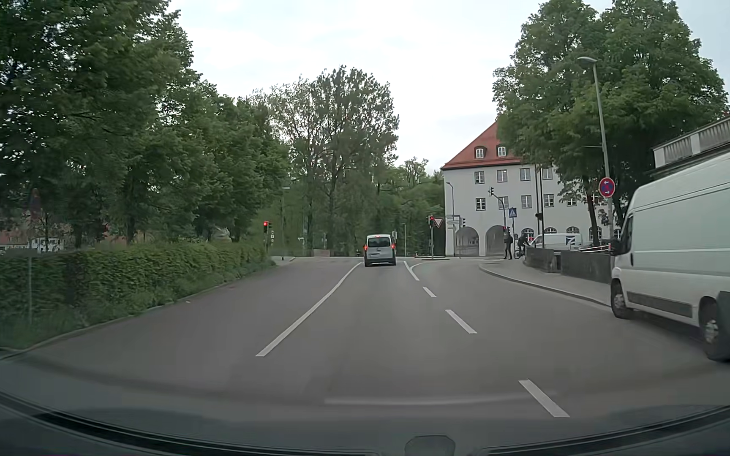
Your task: Follow the waypoints while adhering to traffic rules and regulations
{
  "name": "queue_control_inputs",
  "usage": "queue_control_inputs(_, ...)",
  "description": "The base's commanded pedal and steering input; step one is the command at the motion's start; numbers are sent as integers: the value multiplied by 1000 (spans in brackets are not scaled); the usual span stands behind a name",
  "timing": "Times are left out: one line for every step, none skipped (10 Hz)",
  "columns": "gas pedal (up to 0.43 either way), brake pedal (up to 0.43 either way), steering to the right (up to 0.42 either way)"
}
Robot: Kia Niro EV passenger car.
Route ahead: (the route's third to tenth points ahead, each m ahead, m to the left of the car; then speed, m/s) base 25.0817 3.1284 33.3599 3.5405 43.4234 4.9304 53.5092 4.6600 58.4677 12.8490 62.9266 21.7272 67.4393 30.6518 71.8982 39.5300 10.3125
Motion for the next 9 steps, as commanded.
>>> queue_control_inputs(0,159,-16)
queue_control_inputs(0,165,-13)
queue_control_inputs(0,177,-12)
queue_control_inputs(0,189,-11)
queue_control_inputs(0,201,-8)
queue_control_inputs(0,207,-2)
queue_control_inputs(0,213,0)
queue_control_inputs(0,213,1)
queue_control_inputs(0,220,1)
